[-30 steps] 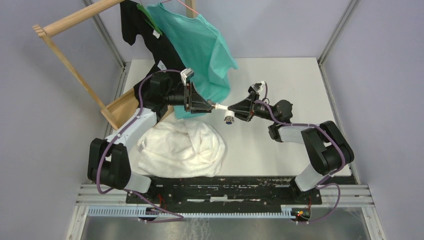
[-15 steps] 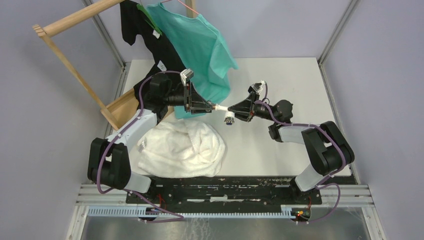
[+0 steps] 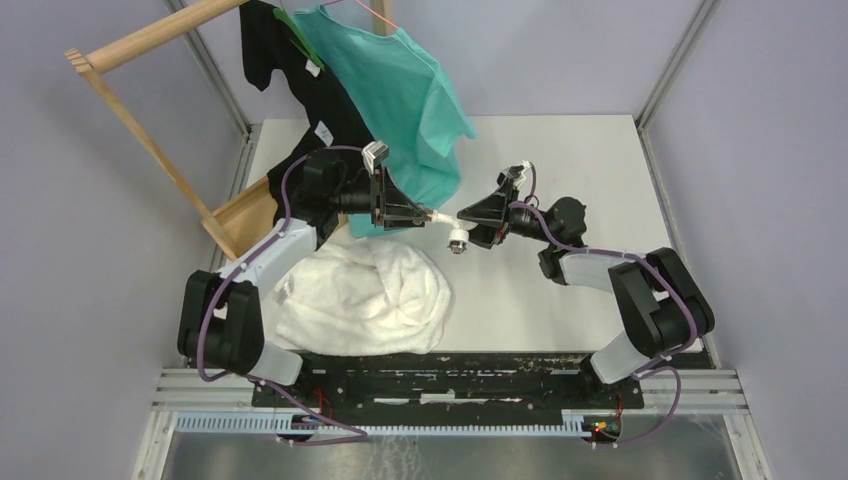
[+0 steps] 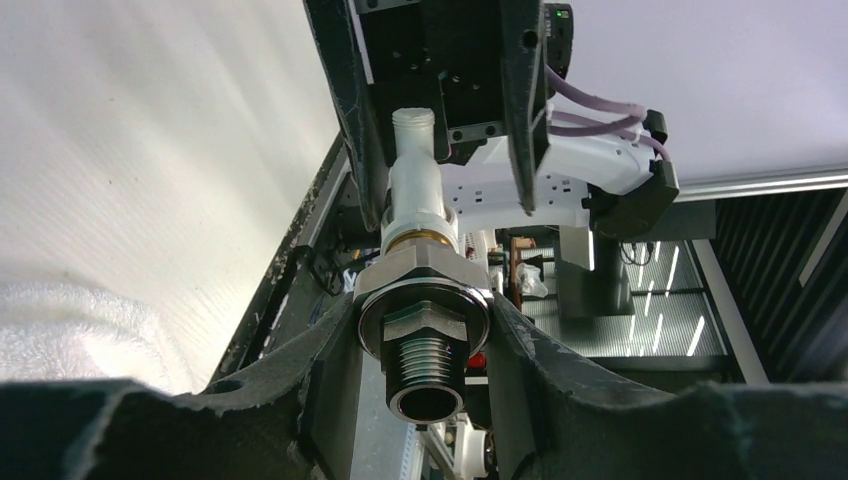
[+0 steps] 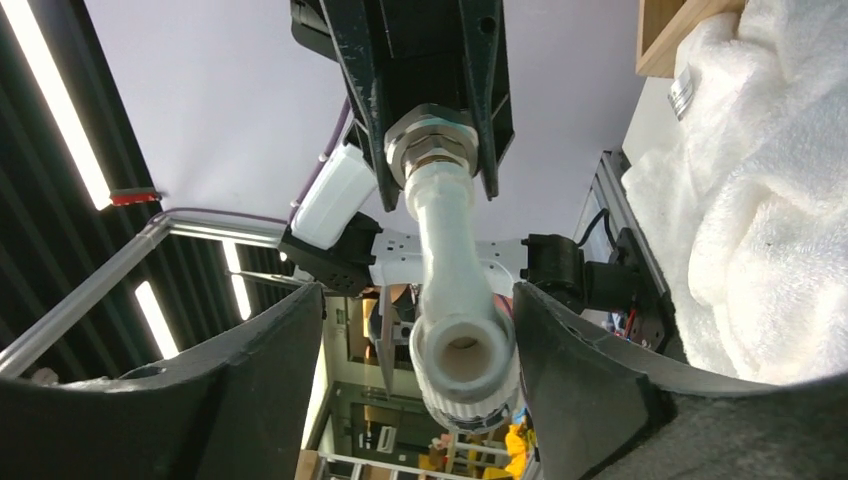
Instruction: Install the water faucets
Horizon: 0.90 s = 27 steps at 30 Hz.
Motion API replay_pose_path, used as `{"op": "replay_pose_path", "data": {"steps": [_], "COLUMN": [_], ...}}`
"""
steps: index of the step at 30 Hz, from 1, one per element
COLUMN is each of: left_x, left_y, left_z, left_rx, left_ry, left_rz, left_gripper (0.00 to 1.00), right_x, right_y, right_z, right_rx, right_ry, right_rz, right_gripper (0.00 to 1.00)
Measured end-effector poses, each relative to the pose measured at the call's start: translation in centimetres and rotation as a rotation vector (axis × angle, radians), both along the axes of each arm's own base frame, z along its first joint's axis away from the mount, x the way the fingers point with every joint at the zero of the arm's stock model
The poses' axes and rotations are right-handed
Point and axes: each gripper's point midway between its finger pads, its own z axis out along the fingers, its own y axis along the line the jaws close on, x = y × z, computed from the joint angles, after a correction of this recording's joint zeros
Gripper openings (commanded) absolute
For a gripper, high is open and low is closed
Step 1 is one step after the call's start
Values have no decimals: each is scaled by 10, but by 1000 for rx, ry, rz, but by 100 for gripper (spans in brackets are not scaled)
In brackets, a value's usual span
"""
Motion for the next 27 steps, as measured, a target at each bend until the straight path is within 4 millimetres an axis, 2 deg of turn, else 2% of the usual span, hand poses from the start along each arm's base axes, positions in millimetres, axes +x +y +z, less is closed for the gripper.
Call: {"op": "replay_pose_path", "data": {"steps": [8, 14, 19, 27], "left_x": [1, 3, 3, 5], "left_y": [0, -2, -2, -1], "left_z": [-5, -7, -10, -17], "left_rx": [5, 4, 7, 29], "left_ry": [24, 26, 31, 57], "left_rz": [4, 4, 10, 32], "left_gripper": [3, 3, 3, 3], "right_x": [-9, -23, -33, -41], "right_y": [-3, -8, -10, 0], "right_z": [9, 7, 9, 14], "right_rx": [-40, -135, -172, -166], "right_ry": [-56, -97, -118, -108], "right_rz": [-12, -26, -20, 0], "right_gripper": [84, 89, 89, 89]}}
